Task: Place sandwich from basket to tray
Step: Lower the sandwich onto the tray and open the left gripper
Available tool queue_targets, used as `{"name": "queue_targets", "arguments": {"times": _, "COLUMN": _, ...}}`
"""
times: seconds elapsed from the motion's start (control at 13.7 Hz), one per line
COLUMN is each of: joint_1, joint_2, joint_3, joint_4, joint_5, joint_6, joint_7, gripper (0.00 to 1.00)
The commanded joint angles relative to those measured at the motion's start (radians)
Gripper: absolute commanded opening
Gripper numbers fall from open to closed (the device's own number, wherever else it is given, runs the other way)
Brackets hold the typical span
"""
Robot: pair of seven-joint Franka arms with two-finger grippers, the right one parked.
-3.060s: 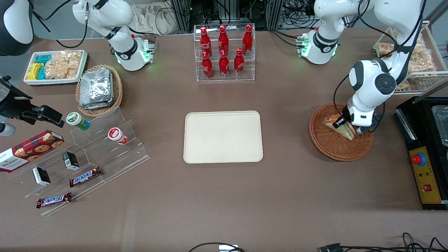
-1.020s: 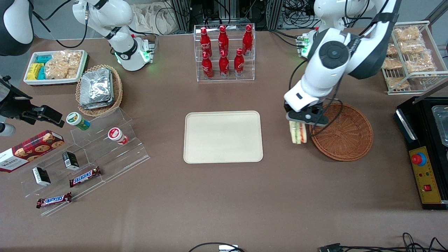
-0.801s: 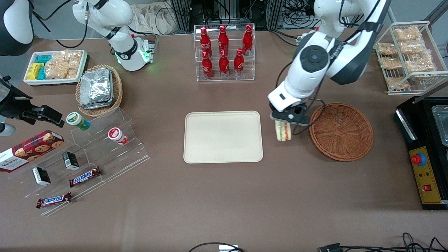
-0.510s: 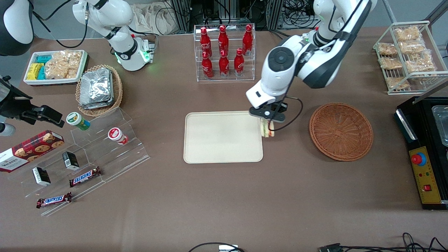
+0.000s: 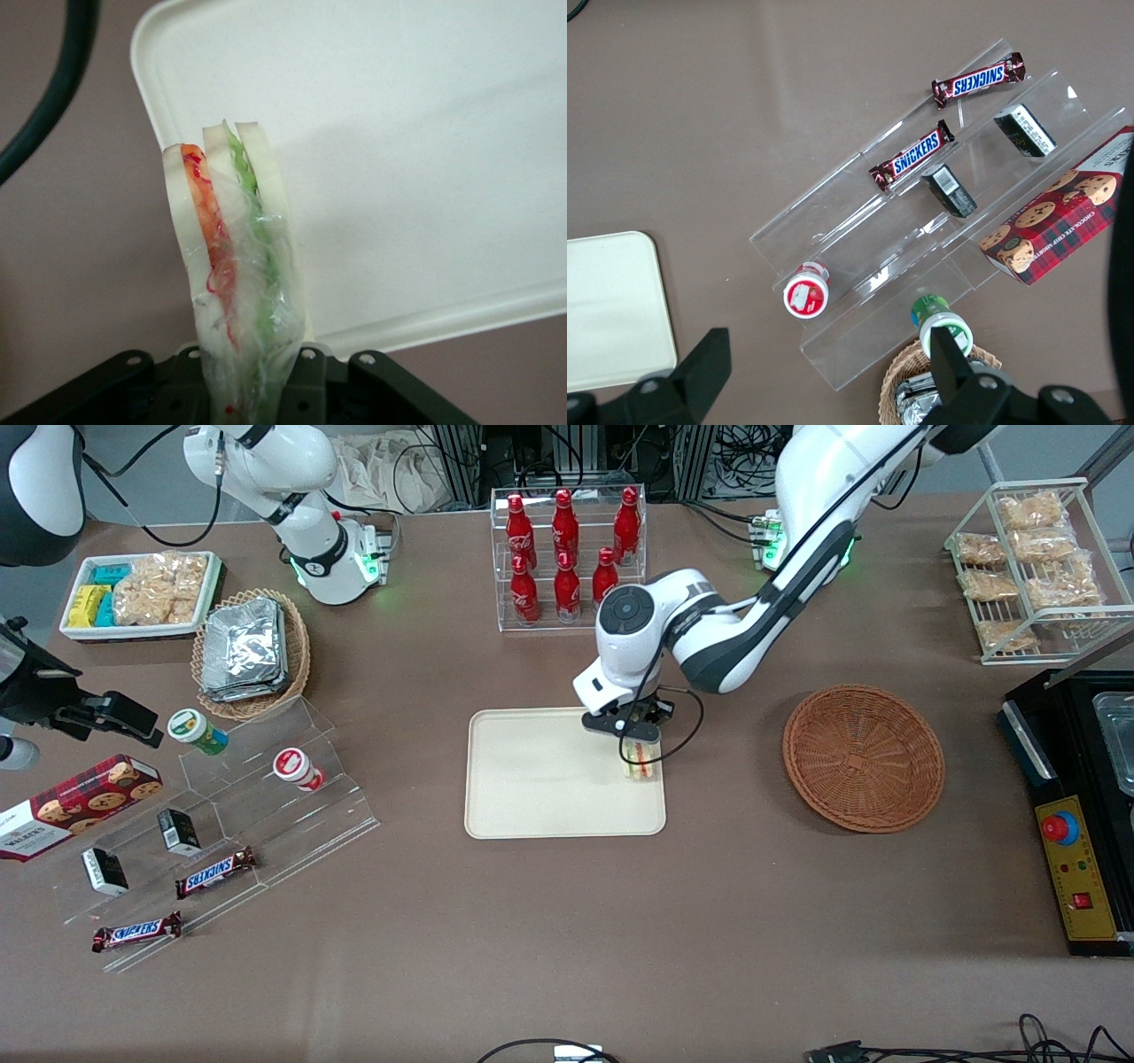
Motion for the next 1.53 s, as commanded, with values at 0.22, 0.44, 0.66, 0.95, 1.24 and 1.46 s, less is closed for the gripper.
{"name": "queue_targets", "arguments": {"times": 0.22, "joint_1": -0.018, "joint_2": 0.085, "joint_3": 0.006, "joint_4": 0.038, "joint_5": 0.062, "joint_6": 0.051, "joint_7": -0.043, "gripper": 0.16}}
{"name": "queue_targets", "arguments": {"times": 0.44, "joint_1": -0.018, "joint_2": 0.09, "joint_3": 0.008, "joint_4": 0.044, "joint_5": 0.059, "joint_6": 0.085, "joint_7": -0.052, "gripper": 0.17}}
{"name": "queue_targets", "arguments": {"times": 0.66, "joint_1": -0.018, "joint_2": 0.11, "joint_3": 0.009, "joint_4": 0.045, "joint_5": 0.062, "joint_6": 0.095, "joint_7": -0.07, "gripper": 0.17}}
{"name": "queue_targets", "arguments": {"times": 0.95, "joint_1": -0.018, "joint_2": 0.127, "joint_3": 0.009, "joint_4": 0.044, "joint_5": 0.062, "joint_6": 0.102, "joint_7": -0.072, "gripper": 0.24}}
{"name": "queue_targets", "arguments": {"times": 1.24, "joint_1": -0.018, "joint_2": 0.133, "joint_3": 0.009, "joint_4": 0.045, "joint_5": 0.062, "joint_6": 0.1, "joint_7": -0.072, "gripper": 0.84}}
{"name": "queue_targets", "arguments": {"times": 1.46, "joint_1": -0.017, "joint_2": 0.125, "joint_3": 0.009, "joint_4": 0.047, "joint_5": 0.06, "joint_6": 0.097, "joint_7": -0.082, "gripper": 1.0}}
